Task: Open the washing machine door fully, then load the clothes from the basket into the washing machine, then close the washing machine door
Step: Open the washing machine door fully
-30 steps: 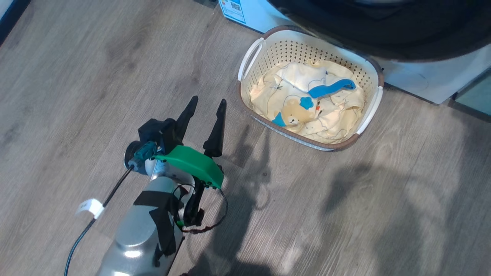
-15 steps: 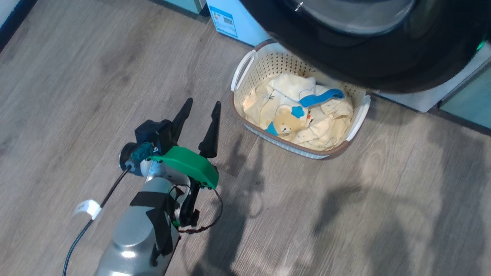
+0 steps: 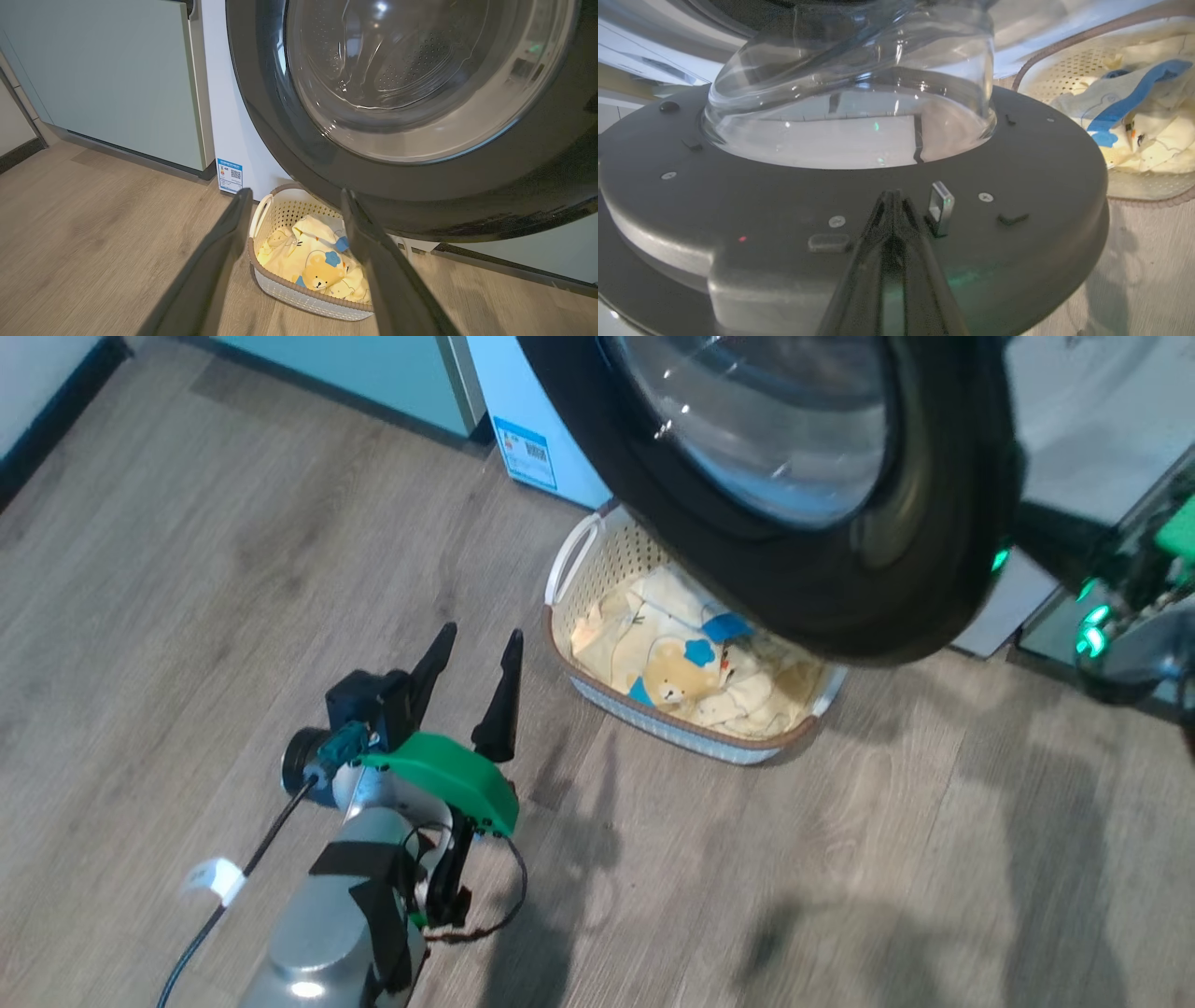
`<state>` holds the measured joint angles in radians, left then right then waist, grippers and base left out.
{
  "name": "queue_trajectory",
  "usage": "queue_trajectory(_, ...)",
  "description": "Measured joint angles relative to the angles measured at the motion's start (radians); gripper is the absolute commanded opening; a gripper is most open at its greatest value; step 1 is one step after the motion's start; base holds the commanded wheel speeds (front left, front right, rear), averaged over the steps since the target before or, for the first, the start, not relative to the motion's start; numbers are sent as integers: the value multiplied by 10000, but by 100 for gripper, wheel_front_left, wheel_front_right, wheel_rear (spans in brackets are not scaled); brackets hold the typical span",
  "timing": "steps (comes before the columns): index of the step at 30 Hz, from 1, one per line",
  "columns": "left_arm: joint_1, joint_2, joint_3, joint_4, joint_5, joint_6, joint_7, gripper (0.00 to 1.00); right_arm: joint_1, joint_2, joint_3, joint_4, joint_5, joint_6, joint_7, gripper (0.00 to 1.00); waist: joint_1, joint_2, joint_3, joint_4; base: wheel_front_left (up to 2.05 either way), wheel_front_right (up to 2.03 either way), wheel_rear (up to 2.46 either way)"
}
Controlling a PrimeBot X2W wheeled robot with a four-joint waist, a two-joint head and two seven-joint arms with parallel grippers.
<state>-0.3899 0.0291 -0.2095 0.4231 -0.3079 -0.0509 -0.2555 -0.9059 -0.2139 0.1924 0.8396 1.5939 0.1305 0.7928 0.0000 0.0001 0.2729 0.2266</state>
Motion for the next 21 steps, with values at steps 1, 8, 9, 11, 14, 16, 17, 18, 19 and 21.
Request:
queue_trajectory(1,43,0,21,38,0,-2,0,100,112,48,23,-44,25,0,81,0,0,0,-81,-2,0,0,0)
queue_trajectory(8,428,4,171,167,173,-117,0,100,932,428,104,-408,67,0,332,0,0,0,-644,-3,0,0,0)
queue_trajectory(9,484,4,190,182,174,-140,0,100,1041,499,111,-445,84,0,364,0,0,0,-721,-10,0,0,0)
queue_trajectory(11,626,6,244,196,176,-174,0,100,1244,662,176,-529,98,0,420,0,0,0,-875,-33,0,0,0)
queue_trajectory(14,817,8,376,263,290,-182,0,100,1506,886,307,-644,182,0,562,0,0,0,-1089,-70,0,0,0)
queue_trajectory(16,920,13,447,314,337,-221,0,100,1685,1035,343,-711,276,0,654,0,0,0,-1225,-96,0,0,0)
queue_trajectory(17,978,15,464,316,355,-253,0,100,1770,1101,372,-734,328,0,702,0,0,0,-1282,-109,0,0,0)
queue_trajectory(18,1032,15,470,322,355,-257,0,100,1851,1162,420,-754,341,0,702,0,0,0,-1331,-124,0,0,0)
queue_trajectory(19,1066,15,476,330,355,-259,2,100,1913,1223,481,-752,341,0,709,0,0,0,-1372,-141,0,0,0)
queue_trajectory(21,1084,15,481,328,355,-265,0,100,1972,1260,556,-771,341,0,746,0,0,0,-1397,-157,0,0,0)
